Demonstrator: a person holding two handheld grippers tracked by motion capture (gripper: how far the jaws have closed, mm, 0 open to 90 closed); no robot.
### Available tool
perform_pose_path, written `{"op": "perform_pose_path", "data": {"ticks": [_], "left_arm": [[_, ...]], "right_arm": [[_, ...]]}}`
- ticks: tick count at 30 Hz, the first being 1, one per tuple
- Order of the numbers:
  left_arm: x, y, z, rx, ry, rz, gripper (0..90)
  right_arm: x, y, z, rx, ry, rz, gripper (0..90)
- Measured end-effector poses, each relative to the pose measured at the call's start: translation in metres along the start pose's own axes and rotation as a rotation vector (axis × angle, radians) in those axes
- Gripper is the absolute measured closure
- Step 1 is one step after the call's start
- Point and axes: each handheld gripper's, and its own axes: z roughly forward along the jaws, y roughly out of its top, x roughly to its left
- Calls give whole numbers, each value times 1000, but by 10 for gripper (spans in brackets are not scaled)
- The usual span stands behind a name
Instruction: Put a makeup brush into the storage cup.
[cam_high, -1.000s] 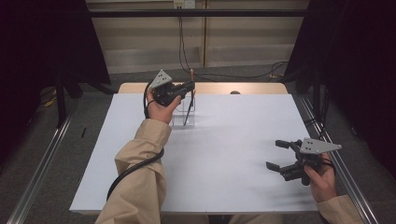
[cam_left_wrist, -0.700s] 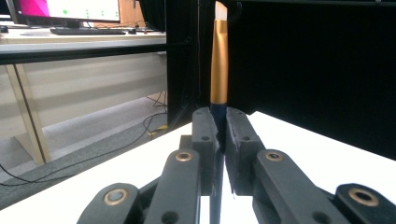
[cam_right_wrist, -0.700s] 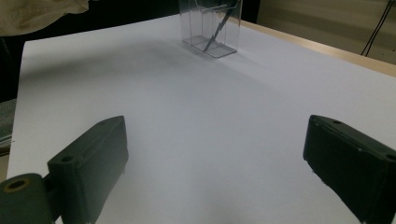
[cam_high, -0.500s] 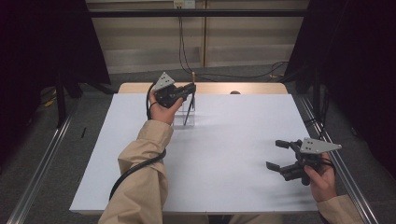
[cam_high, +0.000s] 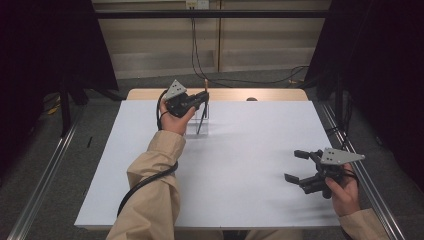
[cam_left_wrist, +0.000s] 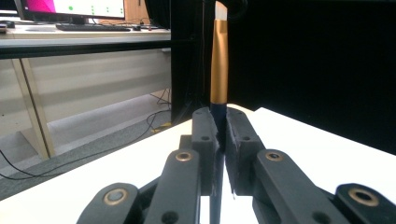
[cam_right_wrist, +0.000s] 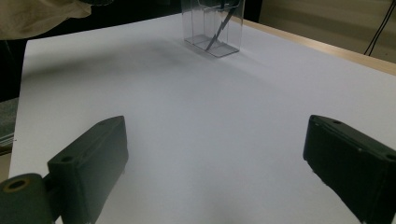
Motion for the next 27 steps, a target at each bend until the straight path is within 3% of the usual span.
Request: {"op": "perform_pose_path", "data": {"ticks": [27], "left_arm": [[-2, -15, 2, 11, 1, -15, 834]], "right_arm": [[0, 0, 0, 3, 2, -2, 61]]}}
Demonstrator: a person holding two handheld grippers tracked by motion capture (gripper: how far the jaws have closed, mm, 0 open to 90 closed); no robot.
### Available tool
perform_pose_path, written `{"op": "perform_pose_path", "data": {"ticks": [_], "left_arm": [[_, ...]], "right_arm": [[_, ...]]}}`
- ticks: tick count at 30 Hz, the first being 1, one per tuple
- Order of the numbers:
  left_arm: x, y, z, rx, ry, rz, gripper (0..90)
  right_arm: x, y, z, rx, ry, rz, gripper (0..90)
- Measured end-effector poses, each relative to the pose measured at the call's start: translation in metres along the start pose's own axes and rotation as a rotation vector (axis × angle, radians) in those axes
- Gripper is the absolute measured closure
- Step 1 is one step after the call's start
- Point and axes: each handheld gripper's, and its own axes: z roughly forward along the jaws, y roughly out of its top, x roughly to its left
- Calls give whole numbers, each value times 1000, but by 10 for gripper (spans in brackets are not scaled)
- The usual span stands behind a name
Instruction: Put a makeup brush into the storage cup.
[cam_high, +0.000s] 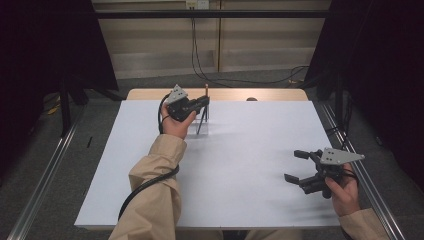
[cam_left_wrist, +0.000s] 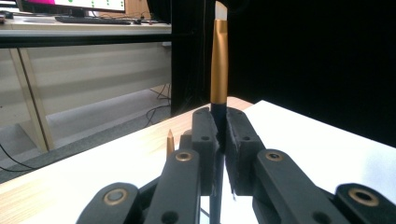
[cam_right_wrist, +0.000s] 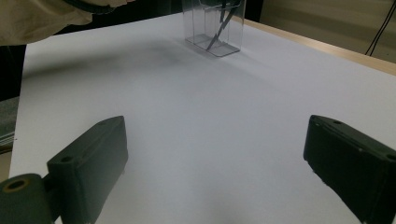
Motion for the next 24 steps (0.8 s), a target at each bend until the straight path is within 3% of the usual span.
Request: {"op": "perform_pose_path", "data": {"ticks": [24], "left_arm": [[0, -11, 0, 1, -4, -31, 833]], "right_arm": [[2, 0, 0, 2, 3, -6, 60]]}}
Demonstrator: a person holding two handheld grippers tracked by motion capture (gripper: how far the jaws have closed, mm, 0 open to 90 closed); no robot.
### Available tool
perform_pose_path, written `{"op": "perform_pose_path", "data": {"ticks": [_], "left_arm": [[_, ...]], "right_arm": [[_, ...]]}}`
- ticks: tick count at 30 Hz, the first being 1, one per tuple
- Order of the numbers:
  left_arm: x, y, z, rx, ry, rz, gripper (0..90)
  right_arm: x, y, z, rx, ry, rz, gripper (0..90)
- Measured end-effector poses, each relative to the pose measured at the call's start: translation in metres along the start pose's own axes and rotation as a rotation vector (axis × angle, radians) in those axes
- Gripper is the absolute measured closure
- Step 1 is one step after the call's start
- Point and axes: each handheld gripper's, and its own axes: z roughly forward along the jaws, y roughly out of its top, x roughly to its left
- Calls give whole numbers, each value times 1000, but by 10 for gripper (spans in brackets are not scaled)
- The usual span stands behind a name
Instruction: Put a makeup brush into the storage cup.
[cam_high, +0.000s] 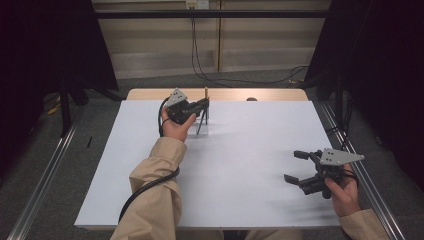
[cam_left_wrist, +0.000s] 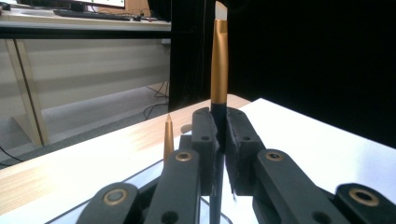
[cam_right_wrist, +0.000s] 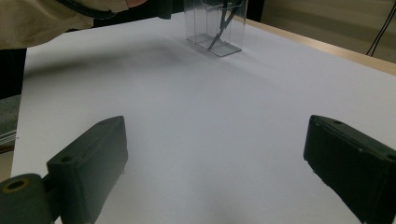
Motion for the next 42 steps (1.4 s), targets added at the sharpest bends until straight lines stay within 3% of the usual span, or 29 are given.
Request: {"op": "perform_pose_path", "data": {"ticks": [13, 15, 17, 20, 22, 25, 42], "left_arm": [[-1, 0, -1, 7, -8, -8, 831], [0, -1, -1, 14, -28, -19, 825], [0, 0, 0, 14, -35, -20, 750], [1, 1, 0, 18, -9, -35, 448], [1, 2, 0, 18, 2, -51, 335], [2, 4, -3, 19, 14, -44, 238], [-3, 8, -16, 16, 8, -20, 124]], "right_arm": [[0, 0, -2, -3, -3, -1, 60], [1, 0, -1, -1, -2, -1, 60], [1, 1, -1, 0, 0, -1, 60], [1, 1, -1, 0, 0, -2, 60], [1, 1, -1, -1, 0, -2, 60], [1, 1, -1, -1, 0, -2, 60], [1, 1, 0, -1, 1, -4, 59]]}}
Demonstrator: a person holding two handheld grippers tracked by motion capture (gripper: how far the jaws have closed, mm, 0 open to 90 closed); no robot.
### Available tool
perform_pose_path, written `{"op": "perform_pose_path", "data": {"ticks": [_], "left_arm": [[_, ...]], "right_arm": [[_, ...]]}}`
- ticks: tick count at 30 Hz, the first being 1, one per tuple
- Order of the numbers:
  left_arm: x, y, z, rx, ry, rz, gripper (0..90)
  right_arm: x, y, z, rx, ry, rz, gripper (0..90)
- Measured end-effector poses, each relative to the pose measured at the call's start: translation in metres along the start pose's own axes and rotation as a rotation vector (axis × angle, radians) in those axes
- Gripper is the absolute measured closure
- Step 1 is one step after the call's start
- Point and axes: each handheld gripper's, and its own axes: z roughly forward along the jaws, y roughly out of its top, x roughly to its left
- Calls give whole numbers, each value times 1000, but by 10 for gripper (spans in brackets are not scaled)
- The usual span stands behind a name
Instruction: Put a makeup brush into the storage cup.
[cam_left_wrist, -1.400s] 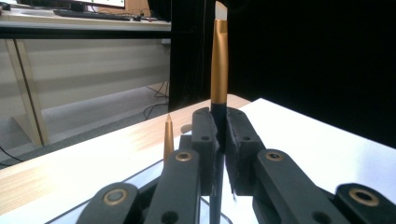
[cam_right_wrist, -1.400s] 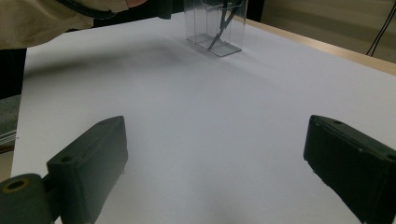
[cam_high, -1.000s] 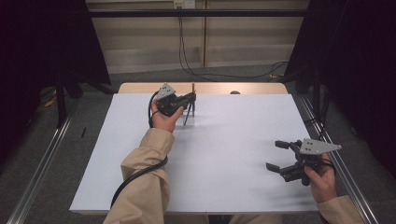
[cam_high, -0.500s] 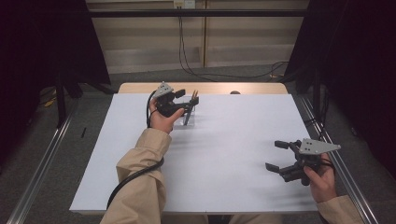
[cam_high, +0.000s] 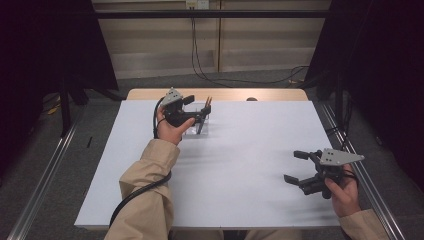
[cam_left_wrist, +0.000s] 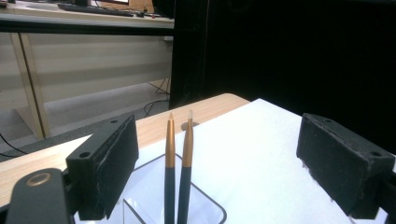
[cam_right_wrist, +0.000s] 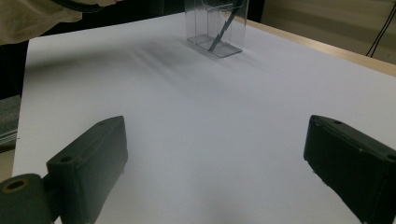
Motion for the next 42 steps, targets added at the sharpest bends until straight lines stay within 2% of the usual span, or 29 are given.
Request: {"op": "perform_pose_path", "data": {"ticks": [9, 20, 26, 42], "left_arm": [[-3, 0, -5, 2, -19, 17, 95], [-7, -2, -11, -21, -39, 1, 71], [-9, -2, -18, -36, -55, 1, 49], [-18, -8, -39, -26, -98, 13, 25]], "right_arm": [[1, 1, 2, 0, 0, 3, 59], [3, 1, 2, -1, -3, -1, 58], [3, 2, 2, -3, -1, -2, 59], [3, 1, 2, -2, 1, -6, 58]]}}
